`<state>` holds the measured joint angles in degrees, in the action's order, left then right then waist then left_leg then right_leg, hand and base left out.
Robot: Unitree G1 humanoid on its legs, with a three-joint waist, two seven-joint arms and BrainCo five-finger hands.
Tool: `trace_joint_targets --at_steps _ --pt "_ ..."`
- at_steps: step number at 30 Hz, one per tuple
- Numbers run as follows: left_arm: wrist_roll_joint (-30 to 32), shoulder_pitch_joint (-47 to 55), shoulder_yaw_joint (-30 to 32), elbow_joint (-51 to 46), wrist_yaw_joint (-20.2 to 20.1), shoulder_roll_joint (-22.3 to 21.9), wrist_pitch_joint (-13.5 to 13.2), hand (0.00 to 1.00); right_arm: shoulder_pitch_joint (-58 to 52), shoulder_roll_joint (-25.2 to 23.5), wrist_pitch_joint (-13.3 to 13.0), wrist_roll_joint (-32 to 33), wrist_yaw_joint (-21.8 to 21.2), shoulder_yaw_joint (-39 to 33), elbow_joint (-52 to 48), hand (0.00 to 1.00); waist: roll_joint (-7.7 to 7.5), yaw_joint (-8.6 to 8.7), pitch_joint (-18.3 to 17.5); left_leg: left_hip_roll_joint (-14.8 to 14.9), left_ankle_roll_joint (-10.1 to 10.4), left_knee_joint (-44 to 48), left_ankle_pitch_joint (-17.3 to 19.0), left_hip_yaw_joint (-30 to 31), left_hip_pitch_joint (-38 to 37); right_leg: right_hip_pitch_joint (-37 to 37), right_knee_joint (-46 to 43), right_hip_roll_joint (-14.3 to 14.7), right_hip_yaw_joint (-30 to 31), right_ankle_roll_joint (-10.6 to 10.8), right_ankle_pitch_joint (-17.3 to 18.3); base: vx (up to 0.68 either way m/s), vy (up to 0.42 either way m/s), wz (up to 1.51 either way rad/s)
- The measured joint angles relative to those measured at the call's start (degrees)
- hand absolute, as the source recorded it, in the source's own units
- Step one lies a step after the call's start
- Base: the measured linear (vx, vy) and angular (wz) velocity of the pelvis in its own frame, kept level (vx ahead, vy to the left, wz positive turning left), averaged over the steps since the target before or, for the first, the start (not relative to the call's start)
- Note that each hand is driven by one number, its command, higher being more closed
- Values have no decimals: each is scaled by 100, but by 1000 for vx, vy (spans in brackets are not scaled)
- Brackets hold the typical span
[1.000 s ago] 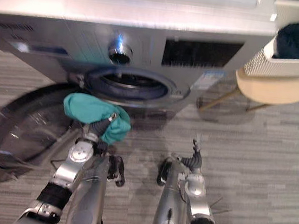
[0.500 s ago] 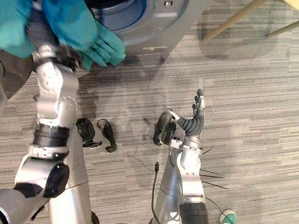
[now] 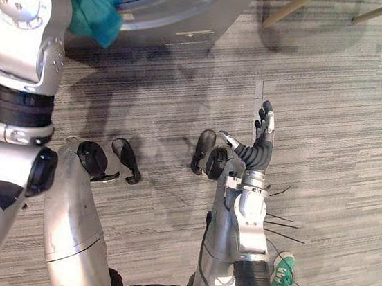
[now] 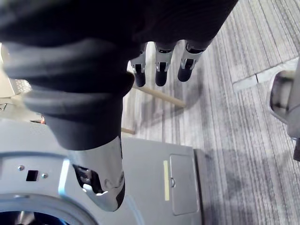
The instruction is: Pick up the laundry basket with both hands and put the clothes into the washing machine.
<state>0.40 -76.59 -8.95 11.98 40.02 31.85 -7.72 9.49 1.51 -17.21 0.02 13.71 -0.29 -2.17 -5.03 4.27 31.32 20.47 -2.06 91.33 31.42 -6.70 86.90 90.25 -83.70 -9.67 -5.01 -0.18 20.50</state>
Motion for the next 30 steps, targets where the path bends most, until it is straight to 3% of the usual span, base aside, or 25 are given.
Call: trace_joint_targets --at_steps 4,7,8,12,15,17,20,30 --pt "817 -486 -417 375 -103 418 44 100 -12 8 -22 122 -28 -66 -60 0 -6 -8 3 74 0 -77 0 -1 94 72 148 84 -41 10 -70 15 -7 -13" --pt "1911 -866 -954 691 -292 694 220 100 -19 22 -49 169 -44 -100 -110 0 -46 -17 19 158 0 -149 0 -38 150 132 302 154 -44 12 -157 6 0 -20" --pt "2438 -1036 -1172 889 -418 707 315 0 -42 37 -57 187 -58 -109 -140 0 -60 -14 16 158 -2 -201 -1 -68 164 163 356 152 -39 17 -182 9 2 -9" --pt "3550 -1284 -1678 1591 -1044 714 400 0 -47 162 -226 280 -172 -94 -142 0 -60 6 17 176 -2 -287 0 -109 181 190 456 160 -44 35 -191 18 -1 -5" --pt "3614 -1288 -1653 2223 -1751 635 332 0 -47 225 -241 292 -273 -98 -112 0 -59 22 17 197 -2 -291 -1 -110 190 190 471 166 -59 37 -192 15 -4 -5" --pt "3505 -1278 -1260 3043 -2639 351 461 0 -46 234 -161 398 -431 -114 -91 0 -59 14 17 247 -2 -250 -1 -111 196 190 440 187 -71 37 -191 4 -16 -4" --pt "3246 -1215 -735 3329 -3266 202 646 0 -46 238 -18 514 -639 -136 -90 0 -60 7 17 254 -2 -220 0 -96 203 200 386 192 -69 41 -185 -10 -17 3" --pt "2147 -1025 400 3361 -3902 -44 937 0 -44 239 28 596 -786 -165 -82 0 -60 -36 17 235 -9 -281 -12 -79 204 196 393 171 -96 30 -191 -4 -6 1"
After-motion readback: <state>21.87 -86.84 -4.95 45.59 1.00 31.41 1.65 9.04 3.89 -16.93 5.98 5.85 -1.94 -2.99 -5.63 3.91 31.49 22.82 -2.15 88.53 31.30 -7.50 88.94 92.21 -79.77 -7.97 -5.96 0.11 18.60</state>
